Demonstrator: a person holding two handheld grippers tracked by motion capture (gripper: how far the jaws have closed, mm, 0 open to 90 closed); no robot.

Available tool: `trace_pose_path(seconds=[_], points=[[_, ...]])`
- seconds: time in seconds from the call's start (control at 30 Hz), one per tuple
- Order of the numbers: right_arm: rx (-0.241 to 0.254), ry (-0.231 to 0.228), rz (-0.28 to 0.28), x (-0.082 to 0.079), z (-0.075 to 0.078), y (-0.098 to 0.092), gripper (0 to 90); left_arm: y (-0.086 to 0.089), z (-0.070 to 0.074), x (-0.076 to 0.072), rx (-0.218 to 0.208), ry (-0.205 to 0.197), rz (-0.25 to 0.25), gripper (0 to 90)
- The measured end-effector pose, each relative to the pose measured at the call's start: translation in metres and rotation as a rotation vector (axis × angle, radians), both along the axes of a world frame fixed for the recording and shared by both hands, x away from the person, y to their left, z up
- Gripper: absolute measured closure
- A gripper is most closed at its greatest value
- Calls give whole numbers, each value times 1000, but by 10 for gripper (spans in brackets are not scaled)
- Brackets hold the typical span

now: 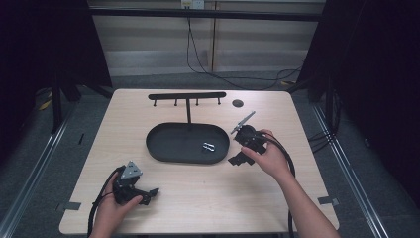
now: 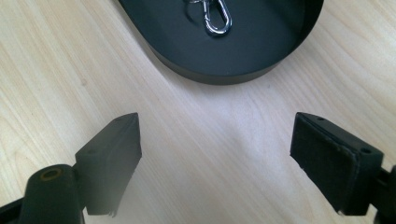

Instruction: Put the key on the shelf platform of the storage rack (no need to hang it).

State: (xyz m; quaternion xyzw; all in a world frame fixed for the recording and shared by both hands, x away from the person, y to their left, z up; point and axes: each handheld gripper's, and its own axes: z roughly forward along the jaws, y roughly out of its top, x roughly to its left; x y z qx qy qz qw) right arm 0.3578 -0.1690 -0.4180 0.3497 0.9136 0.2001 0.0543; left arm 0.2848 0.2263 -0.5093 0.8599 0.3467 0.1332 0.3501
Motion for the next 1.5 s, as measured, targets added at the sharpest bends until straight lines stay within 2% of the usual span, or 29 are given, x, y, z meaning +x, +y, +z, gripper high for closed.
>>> trace_pose_path(seconds=[0.87,1.17,1.5], points=[[29,5,-20,-16,-9,-23,161,0,0,0,0,0,0,4],[24,5,-24,-22,-13,-31,165,0,0,0,0,0,0,4],[32,3,-39,-32,-19,-46,166,0,0,0,0,0,1,4]])
